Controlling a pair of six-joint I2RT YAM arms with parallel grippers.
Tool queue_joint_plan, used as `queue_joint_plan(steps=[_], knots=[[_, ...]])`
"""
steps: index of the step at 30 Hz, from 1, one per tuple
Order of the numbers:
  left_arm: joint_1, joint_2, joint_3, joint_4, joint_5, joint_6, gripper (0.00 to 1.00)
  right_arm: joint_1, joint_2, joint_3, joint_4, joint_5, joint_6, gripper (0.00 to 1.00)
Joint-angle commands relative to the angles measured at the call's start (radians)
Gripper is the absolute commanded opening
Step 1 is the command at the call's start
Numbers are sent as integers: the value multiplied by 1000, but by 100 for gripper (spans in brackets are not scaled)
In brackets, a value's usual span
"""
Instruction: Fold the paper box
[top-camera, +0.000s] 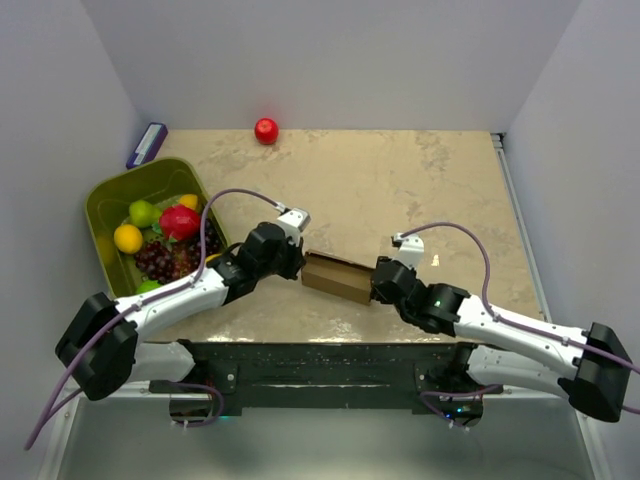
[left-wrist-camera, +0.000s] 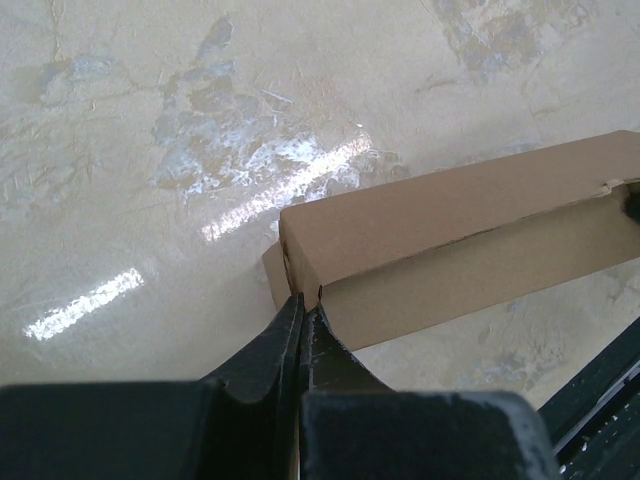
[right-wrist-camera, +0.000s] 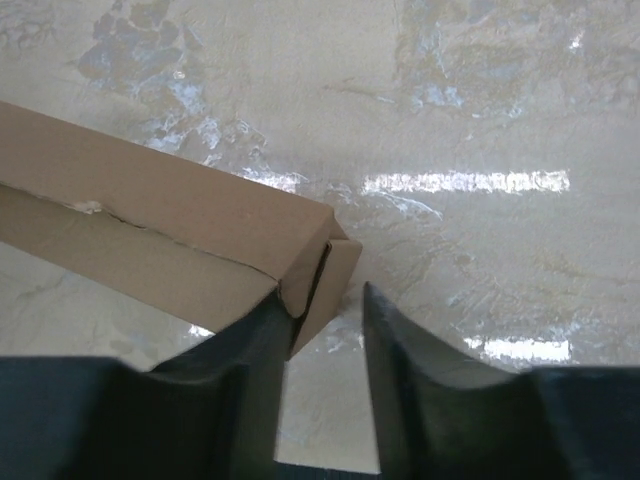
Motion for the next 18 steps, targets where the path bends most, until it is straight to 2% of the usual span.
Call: queue_joint_plan(steps=[1, 3, 10, 18], knots=[[-8, 48, 5, -143, 14, 5, 0, 2, -107, 1, -84, -32, -61, 49], [-8, 54, 14, -147, 14, 5, 0, 2, -141, 11, -94, -49, -75, 58], [-10, 55, 21, -147, 14, 10, 0, 4, -257, 44, -94, -56, -32, 68], [-11, 52, 13, -141, 12, 12, 0, 2, -216, 70, 31, 89, 43, 68]])
